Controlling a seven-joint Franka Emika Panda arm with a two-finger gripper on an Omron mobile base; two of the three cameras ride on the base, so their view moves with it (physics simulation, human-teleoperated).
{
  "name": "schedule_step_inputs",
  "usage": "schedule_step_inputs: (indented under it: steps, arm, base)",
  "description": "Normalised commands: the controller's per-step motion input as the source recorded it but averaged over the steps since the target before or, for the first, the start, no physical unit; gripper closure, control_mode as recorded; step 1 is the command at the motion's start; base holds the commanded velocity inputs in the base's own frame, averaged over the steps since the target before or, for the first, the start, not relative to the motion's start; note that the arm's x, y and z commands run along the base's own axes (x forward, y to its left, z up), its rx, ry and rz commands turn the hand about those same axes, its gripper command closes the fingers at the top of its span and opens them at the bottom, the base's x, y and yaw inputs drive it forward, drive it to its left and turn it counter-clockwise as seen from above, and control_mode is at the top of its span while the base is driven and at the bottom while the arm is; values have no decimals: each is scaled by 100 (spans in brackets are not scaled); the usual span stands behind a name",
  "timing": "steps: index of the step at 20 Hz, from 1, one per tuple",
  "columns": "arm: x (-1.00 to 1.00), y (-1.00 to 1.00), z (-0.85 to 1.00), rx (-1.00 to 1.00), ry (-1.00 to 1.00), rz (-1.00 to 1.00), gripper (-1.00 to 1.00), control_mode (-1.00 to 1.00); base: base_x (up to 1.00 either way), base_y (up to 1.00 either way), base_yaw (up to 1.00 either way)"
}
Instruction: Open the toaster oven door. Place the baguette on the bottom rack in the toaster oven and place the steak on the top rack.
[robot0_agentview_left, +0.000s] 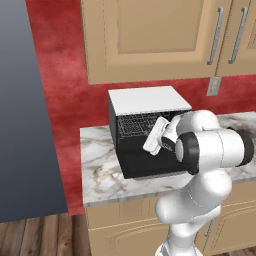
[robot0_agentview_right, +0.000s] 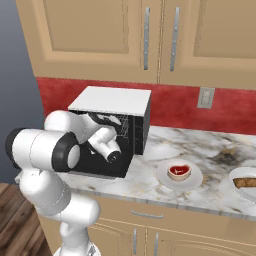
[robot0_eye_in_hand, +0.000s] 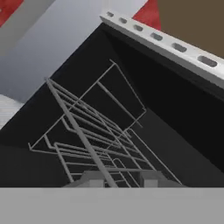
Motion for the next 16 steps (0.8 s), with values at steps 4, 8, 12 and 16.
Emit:
schedule_step_inputs:
  steps: [4,8,12,16]
  arm:
    - [-81,-18,-34,-32,19,25,100,-100]
    - [-86,-27,-36,-31,18,24,100,-100]
    - [-90,-29,-28,-30,19,24,100,-100]
    - [-84,-27,-23,-31,22,24,-100,-100]
  base:
    - [0,0,0]
    - [0,0,0]
    - [0,0,0]
    - [0,0,0]
